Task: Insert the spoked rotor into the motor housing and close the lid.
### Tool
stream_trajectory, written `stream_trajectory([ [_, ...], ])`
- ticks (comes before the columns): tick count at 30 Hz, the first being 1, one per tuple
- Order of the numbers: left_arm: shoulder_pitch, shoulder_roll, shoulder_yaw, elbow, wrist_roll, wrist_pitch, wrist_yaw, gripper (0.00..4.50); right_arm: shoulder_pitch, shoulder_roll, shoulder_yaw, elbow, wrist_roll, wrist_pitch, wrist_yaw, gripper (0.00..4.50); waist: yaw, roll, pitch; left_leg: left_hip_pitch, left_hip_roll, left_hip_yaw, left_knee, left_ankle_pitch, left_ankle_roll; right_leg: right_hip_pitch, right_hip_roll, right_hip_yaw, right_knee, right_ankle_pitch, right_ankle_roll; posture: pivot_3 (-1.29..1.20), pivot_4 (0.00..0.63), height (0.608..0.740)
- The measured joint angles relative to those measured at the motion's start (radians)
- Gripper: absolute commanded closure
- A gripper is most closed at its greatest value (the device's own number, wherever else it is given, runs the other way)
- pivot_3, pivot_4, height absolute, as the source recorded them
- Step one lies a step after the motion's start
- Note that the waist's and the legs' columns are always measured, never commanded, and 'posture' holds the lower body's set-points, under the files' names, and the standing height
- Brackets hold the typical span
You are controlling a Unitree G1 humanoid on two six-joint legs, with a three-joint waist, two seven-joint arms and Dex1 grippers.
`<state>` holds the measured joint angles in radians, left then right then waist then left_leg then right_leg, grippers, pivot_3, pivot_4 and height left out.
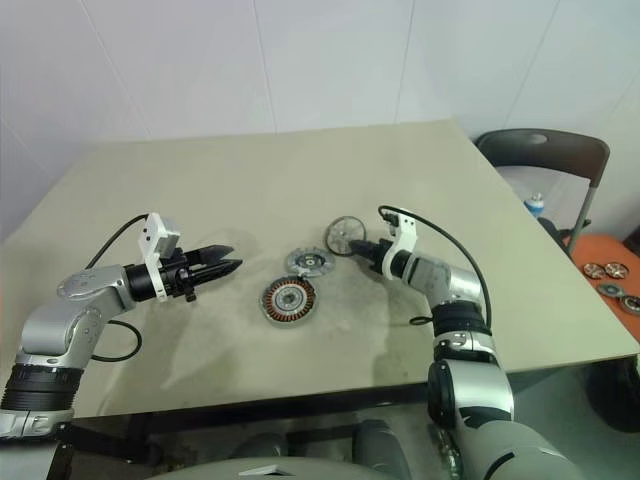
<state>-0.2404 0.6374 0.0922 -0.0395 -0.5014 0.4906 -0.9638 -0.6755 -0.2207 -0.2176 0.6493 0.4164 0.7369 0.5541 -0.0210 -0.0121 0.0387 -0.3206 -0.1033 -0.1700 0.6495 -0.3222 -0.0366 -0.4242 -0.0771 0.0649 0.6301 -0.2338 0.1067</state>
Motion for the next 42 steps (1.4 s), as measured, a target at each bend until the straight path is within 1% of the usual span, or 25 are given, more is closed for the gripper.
stream_trajectory([
  [3, 0.0, -0.001, 0.0, 0.0, 0.0, -0.001, 0.0, 2.51, 0.001, 0.0, -0.006, -0.002, 0.005, 0.011, -0.001, 3.49, 0.0, 0.0, 0.0, 0.0, 0.0, 0.0, 0.0, 0.0, 0.0, 0.0, 0.0, 0.0, 0.0, 0.0, 0.0, 0.0, 0.0, 0.74],
  [5, 0.0, -0.001, 0.0, 0.001, 0.001, -0.002, 0.0, 2.51, 0.003, 0.0, -0.028, -0.011, 0.033, 0.057, 0.0, 3.51, 0.0, 0.0, 0.0, 0.0, 0.0, 0.0, 0.0, 0.0, 0.0, 0.0, 0.0, 0.0, 0.0, 0.0, 0.0, 0.0, 0.0, 0.74],
  [6, 0.0, -0.002, 0.0, 0.001, 0.001, -0.002, 0.001, 2.51, 0.005, -0.001, -0.044, -0.029, 0.062, 0.105, 0.006, 3.65, 0.0, 0.0, 0.0, 0.0, 0.0, 0.0, 0.0, 0.0, 0.0, 0.0, 0.0, 0.0, 0.0, 0.0, 0.0, 0.0, 0.0, 0.74],
  [10, -0.001, -0.004, 0.0, 0.004, 0.004, -0.004, 0.001, 2.51, 0.029, -0.011, -0.069, -0.122, 0.173, 0.296, 0.062, 3.65, 0.002, 0.0, 0.0, -0.001, 0.0, 0.0, -0.001, 0.0, 0.0, -0.001, 0.0, 0.0, -0.001, 0.0, 0.0, 0.0, 0.0, 0.74],
  [11, -0.001, -0.005, 0.0, 0.004, 0.005, -0.004, 0.001, 2.51, 0.038, -0.015, -0.082, -0.15, 0.221, 0.377, 0.077, 3.65, 0.003, 0.0, 0.0, -0.001, 0.0, 0.0, -0.001, 0.0, 0.0, -0.001, 0.0, 0.0, -0.001, 0.0, 0.0, 0.0, 0.0, 0.74],
  [14, -0.002, -0.006, 0.0, 0.006, 0.01, -0.004, 0.001, 2.51, 0.04, -0.032, -0.102, -0.206, 0.293, 0.496, 0.091, 3.65, 0.004, 0.0, 0.0, -0.001, 0.0, 0.0, 0.0, 0.0, 0.001, -0.001, 0.0, 0.0, -0.001, 0.0, 0.0, 0.0, 0.0, 0.74],
  [19, -0.004, -0.009, 0.0, 0.012, 0.013, -0.007, 0.0, 2.51, 0.039, -0.046, -0.128, -0.244, 0.325, 0.557, 0.07, 3.65, 0.005, 0.0, 0.0, -0.001, 0.0, 0.0, 0.0, 0.0, 0.001, -0.001, 0.0, 0.0, -0.001, 0.0, 0.0, 0.0, 0.0, 0.74],
  [21, -0.005, -0.009, 0.0, 0.013, 0.013, -0.007, 0.0, 2.51, 0.039, -0.05, -0.16, -0.245, 0.354, 0.592, 0.065, 3.65, 0.005, 0.0, 0.0, -0.001, 0.0, 0.0, 0.0, 0.0, 0.001, -0.001, 0.0, 0.0, -0.001, 0.0, 0.0, 0.0, 0.0, 0.74],
  [23, -0.006, -0.009, 0.0, 0.014, 0.013, -0.007, 0.001, 2.51, 0.047, -0.072, -0.165, -0.275, 0.386, 0.644, 0.075, 3.65, 0.006, 0.0, 0.0, -0.002, 0.0, 0.0, -0.001, -0.001, 0.001, -0.001, 0.0, 0.0, -0.001, 0.0, 0.0, 0.0, 0.0, 0.74],
  [25, -0.007, -0.009, 0.0, 0.016, 0.013, -0.007, 0.0, 2.51, 0.087, -0.103, -0.14, -0.378, 0.435, 0.721, 0.108, 3.65, 0.008, 0.0, 0.0, -0.002, 0.0, 0.0, -0.001, -0.001, 0.002, -0.001, 0.0, 0.0, -0.002, 0.0, 0.0, 0.0, 0.0, 0.74],
  [27, -0.008, -0.008, 0.0, 0.019, 0.013, -0.007, -0.001, 2.51, 0.147, -0.127, -0.064, -0.503, 0.473, 0.778, 0.142, 3.65, 0.007, 0.0, 0.0, -0.002, 0.001, 0.0, -0.001, -0.002, 0.003, -0.001, 0.0, 0.0, -0.002, 0.0, 0.0, 0.0, 0.0, 0.74],
  [29, -0.009, -0.008, 0.0, 0.019, 0.013, -0.007, -0.004, 2.51, 0.182, -0.129, -0.001, -0.571, 0.484, 0.797, 0.159, 3.65, 0.002, 0.0, 0.0, -0.002, 0.001, 0.002, 0.0, -0.002, 0.003, -0.001, -0.001, 0.001, -0.002, 0.0, 0.001, 0.0, 0.0, 0.74],
  [32, -0.009, -0.008, 0.0, 0.019, 0.013, -0.007, -0.013, 2.51, 0.191, -0.125, 0.057, -0.639, 0.504, 0.799, 0.177, 3.65, 0.004, 0.0, 0.0, -0.001, 0.001, 0.002, 0.001, -0.002, 0.003, -0.001, -0.001, 0.001, -0.002, 0.001, 0.002, 0.0, 0.0, 0.74],
  [34, -0.009, -0.007, 0.0, 0.019, 0.013, -0.005, -0.017, 2.51, 0.178, -0.11, 0.067, -0.647, 0.512, 0.797, 0.178, 3.65, 0.007, 0.0, 0.0, -0.001, 0.0, 0.002, 0.002, -0.002, 0.003, 0.0, -0.001, 0.0, -0.001, 0.001, 0.002, 0.0, 0.0, 0.74],
  [38, -0.009, -0.007, 0.0, 0.017, 0.013, -0.001, -0.018, 2.51, 0.147, -0.101, 0.144, -0.641, 0.495, 0.751, 0.185, 3.65, 0.007, 0.0, 0.0, -0.001, 0.0, 0.002, 0.002, -0.002, 0.003, 0.0, -0.001, 0.0, -0.002, 0.002, 0.003, 0.0, 0.0, 0.74],
  [42, -0.004, -0.007, -0.001, -0.007, 0.012, 0.005, -0.013, 2.51, 0.111, -0.079, 0.208, -0.563, 0.438, 0.662, 0.191, 3.65, 0.006, 0.0, 0.0, -0.001, 0.0, 0.002, 0.001, -0.002, 0.003, -0.001, -0.001, 0.0, -0.002, 0.002, 0.003, 0.0, 0.0, 0.74],
])
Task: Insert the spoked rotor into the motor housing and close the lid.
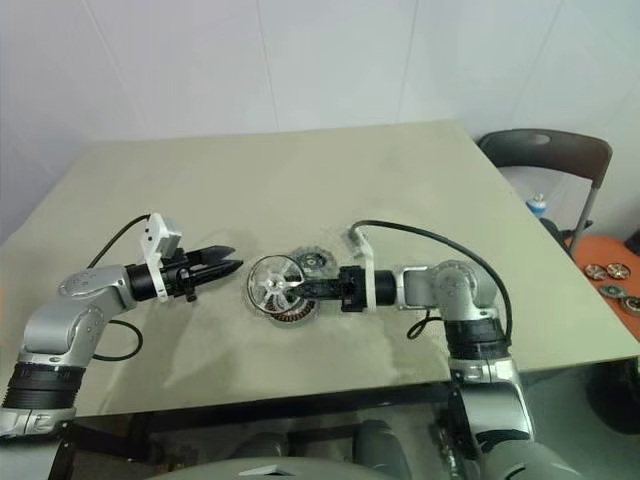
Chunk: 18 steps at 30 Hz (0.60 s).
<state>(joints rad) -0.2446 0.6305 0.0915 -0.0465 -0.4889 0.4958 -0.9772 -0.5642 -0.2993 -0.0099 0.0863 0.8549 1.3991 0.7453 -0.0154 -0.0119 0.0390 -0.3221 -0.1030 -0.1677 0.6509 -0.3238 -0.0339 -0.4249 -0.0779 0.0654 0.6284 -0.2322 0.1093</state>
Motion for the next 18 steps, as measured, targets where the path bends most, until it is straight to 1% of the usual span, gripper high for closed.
stream_trajectory([
  [4, 0.018, 0.001, 0.002, -0.025, -0.001, 0.005, 0.008, 2.51, -0.017, 0.007, 0.038, 0.091, -0.068, -0.094, 0.006, 3.65, 0.001, 0.0, 0.0, 0.0, 0.0, 0.0, -0.001, 0.0, 0.0, 0.0, 0.0, 0.0, 0.0, 0.0, 0.0, 0.0, 0.0, 0.74],
  [8, 0.041, 0.001, 0.003, -0.038, -0.002, 0.017, 0.022, 2.51, -0.019, 0.002, 0.065, 0.145, -0.109, -0.128, 0.023, 3.65, 0.001, 0.0, 0.0, 0.0, 0.0, 0.0, -0.001, 0.0, 0.0, -0.001, 0.0, 0.0, 0.0, 0.0, 0.0, 0.0, 0.0, 0.74],
  [12, 0.045, 0.003, 0.003, -0.047, -0.003, 0.019, 0.025, 2.51, -0.019, -0.002, 0.075, 0.151, -0.11, -0.114, 0.055, 3.65, 0.002, 0.0, 0.0, 0.0, 0.0, 0.0, -0.001, 0.0, 0.0, 0.0, 0.0, 0.0, 0.0, 0.0, 0.0, 0.0, 0.0, 0.74],
  [18, 0.044, 0.008, 0.007, -0.047, -0.003, 0.019, 0.027, 2.51, -0.009, -0.013, 0.075, 0.132, -0.09, -0.037, 0.069, 3.65, 0.002, 0.0, 0.0, 0.0, 0.0, 0.0, -0.001, 0.0, 0.0, 0.0, 0.0, 0.0, 0.0, 0.0, 0.0, 0.0, 0.0, 0.74],
])
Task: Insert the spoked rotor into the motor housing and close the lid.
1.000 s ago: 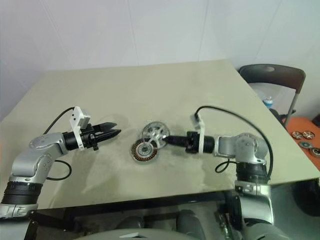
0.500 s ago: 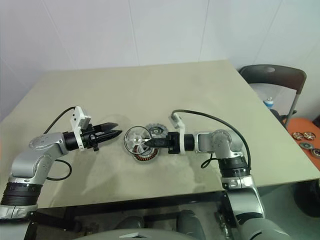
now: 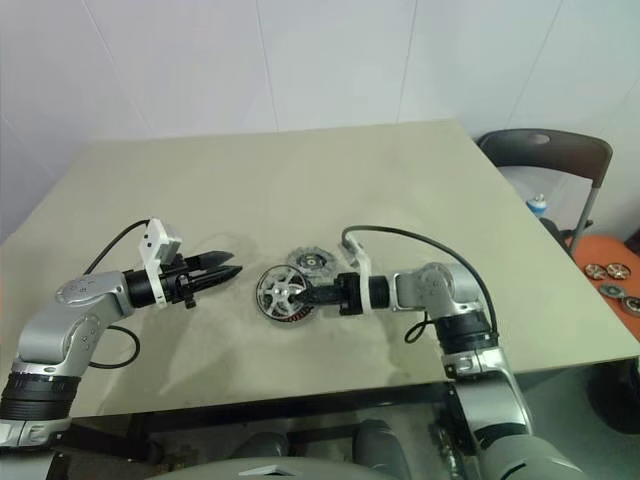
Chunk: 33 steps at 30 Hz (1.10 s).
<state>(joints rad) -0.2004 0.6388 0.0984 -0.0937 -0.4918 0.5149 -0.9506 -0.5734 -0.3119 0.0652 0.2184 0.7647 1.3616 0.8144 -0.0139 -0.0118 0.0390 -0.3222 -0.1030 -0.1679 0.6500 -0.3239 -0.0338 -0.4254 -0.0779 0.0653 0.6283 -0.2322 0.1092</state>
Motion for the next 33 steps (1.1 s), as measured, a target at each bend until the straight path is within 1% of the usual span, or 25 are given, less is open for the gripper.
stream_trajectory([
  [10, -0.001, -0.003, 0.0, 0.0, 0.0, 0.0, 0.009, 2.51, 0.011, 0.032, -0.005, 0.029, -0.018, 0.013, -0.043, 3.65, 0.0, 0.0, 0.0, 0.0, 0.0, 0.0, 0.0, 0.0, 0.0, 0.0, 0.0, 0.0, 0.0, 0.0, 0.0, 0.0, 0.0, 0.74],
  [22, -0.001, -0.003, 0.0, 0.0, 0.0, 0.001, 0.01, 2.51, 0.0, 0.047, -0.013, 0.073, -0.024, -0.016, -0.041, 3.65, -0.001, 0.0, 0.0, 0.001, 0.0, 0.0, 0.001, 0.0, -0.001, 0.0, 0.0, 0.0, 0.001, 0.001, -0.001, 0.0, 0.0, 0.74],
  [28, -0.001, -0.003, 0.0, 0.0, 0.0, 0.004, 0.01, 2.51, -0.025, 0.058, -0.078, 0.079, 0.004, 0.011, -0.043, 3.65, 0.0, 0.0, 0.0, 0.0, 0.0, 0.0, 0.001, 0.0, -0.001, 0.0, 0.0, 0.0, 0.0, 0.001, -0.001, 0.0, 0.0, 0.74],
  [33, -0.003, -0.003, 0.0, 0.0, 0.0, 0.004, 0.01, 2.51, -0.025, 0.066, -0.085, 0.077, 0.007, 0.03, -0.043, 3.65, -0.001, 0.0, 0.0, 0.0, 0.0, 0.0, 0.0, 0.0, 0.0, 0.0, 0.0, 0.0, 0.0, 0.001, -0.001, 0.0, 0.0, 0.74],
])
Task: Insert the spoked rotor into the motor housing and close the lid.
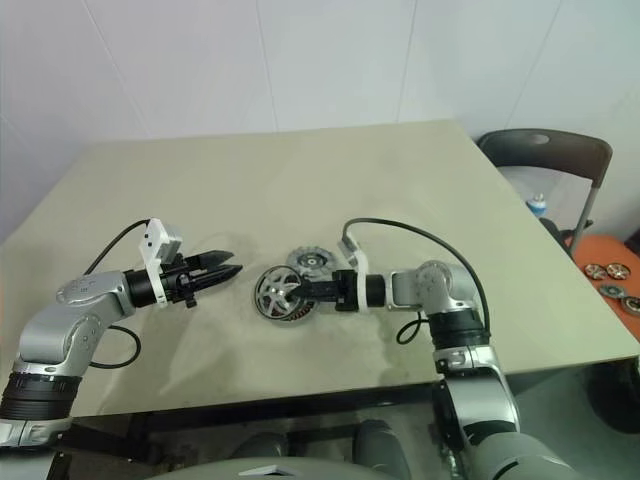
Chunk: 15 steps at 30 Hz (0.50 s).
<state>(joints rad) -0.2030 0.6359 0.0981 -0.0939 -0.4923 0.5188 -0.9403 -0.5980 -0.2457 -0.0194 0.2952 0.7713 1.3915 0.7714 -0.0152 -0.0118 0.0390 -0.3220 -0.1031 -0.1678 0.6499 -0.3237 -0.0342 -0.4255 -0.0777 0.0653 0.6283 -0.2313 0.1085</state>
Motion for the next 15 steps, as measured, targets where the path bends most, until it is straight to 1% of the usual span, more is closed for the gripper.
stream_trajectory([
  [15, 0.0, 0.0, 0.0, 0.0, 0.0, 0.0, 0.0, 2.51, 0.001, 0.012, -0.031, 0.007, -0.009, -0.001, -0.032, 3.65, 0.0, 0.0, 0.0, 0.0, 0.0, 0.0, 0.0, 0.0, 0.0, 0.0, 0.0, 0.0, 0.0, 0.0, 0.0, 0.0, 0.0, 0.74],
])
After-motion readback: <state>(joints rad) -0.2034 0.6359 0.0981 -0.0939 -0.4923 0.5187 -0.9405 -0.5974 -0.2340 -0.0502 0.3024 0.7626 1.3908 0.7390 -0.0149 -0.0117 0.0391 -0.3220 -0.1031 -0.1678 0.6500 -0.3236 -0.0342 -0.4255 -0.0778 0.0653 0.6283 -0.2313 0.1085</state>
